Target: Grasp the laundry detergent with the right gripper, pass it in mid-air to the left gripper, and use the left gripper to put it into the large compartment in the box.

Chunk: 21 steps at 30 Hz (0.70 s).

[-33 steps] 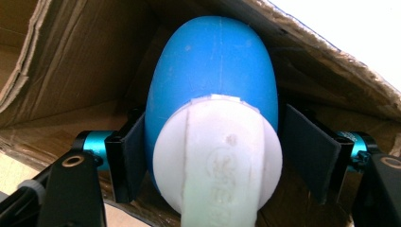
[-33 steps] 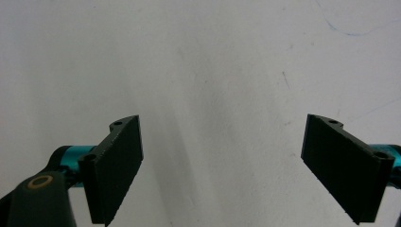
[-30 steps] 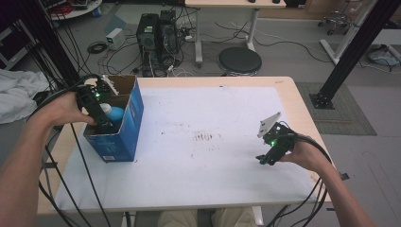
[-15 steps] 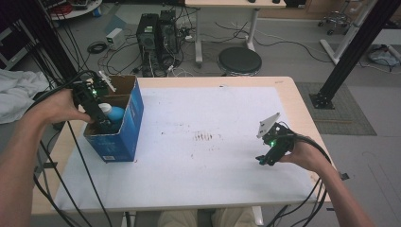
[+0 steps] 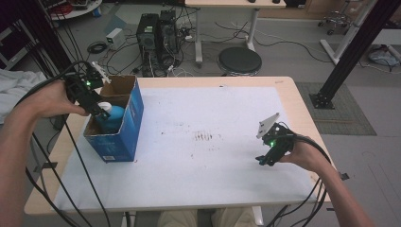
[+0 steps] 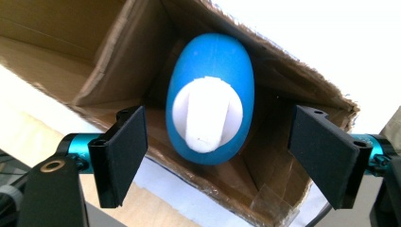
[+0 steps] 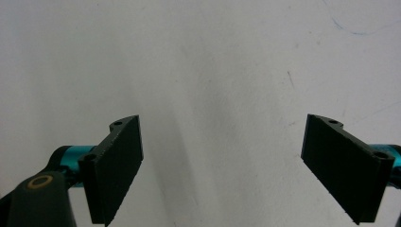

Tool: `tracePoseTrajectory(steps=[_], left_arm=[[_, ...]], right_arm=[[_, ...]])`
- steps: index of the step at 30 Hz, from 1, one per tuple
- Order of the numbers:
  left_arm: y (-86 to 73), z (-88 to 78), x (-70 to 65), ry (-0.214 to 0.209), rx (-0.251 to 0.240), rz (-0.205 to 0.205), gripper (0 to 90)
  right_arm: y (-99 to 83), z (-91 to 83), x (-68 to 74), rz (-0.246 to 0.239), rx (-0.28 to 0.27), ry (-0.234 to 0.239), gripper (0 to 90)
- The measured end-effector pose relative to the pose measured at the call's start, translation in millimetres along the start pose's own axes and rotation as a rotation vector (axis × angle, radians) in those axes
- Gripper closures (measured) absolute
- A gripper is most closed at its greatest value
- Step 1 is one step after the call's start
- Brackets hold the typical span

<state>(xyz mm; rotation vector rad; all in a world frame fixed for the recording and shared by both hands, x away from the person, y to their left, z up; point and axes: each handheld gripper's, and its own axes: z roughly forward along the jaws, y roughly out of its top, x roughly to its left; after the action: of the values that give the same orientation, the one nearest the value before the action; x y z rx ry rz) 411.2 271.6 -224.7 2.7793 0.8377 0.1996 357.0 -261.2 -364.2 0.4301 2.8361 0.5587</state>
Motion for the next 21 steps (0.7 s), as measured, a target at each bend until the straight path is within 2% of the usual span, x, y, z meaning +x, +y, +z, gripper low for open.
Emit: tracePoseTrajectory(steps=[4, 7, 12, 15, 17, 21], left_arm=[[9.6, -12.7, -5.8, 0.016, -0.016, 0.027, 20.1], [20.4, -22.0, -13.0, 0.031, -0.028, 0.064, 20.2], [41.4, -32.8, -29.0, 0.028, -0.055, 0.12, 20.1], [54.9, -33.6, -41.2, 0.029, -0.061, 0.16, 20.1], [65.5, -29.9, -51.0, 0.041, -0.06, 0.18, 16.6], [82.3, -18.7, -67.5, 0.024, -0.06, 0.233, 16.4]], right_arm=[[-0.2, -1.3, -0.9, 0.001, 0.0, -0.003, 12.7], [0.8, -1.6, -1.1, 0.004, 0.0, -0.003, 12.7], [2.8, -2.2, -2.2, -0.002, -0.005, -0.003, 12.8], [3.1, -2.5, -2.4, -0.001, -0.009, -0.004, 12.8], [3.3, -2.5, -2.4, -0.001, -0.009, -0.004, 12.7], [3.9, -2.3, -1.7, -0.004, -0.008, -0.005, 12.7]])
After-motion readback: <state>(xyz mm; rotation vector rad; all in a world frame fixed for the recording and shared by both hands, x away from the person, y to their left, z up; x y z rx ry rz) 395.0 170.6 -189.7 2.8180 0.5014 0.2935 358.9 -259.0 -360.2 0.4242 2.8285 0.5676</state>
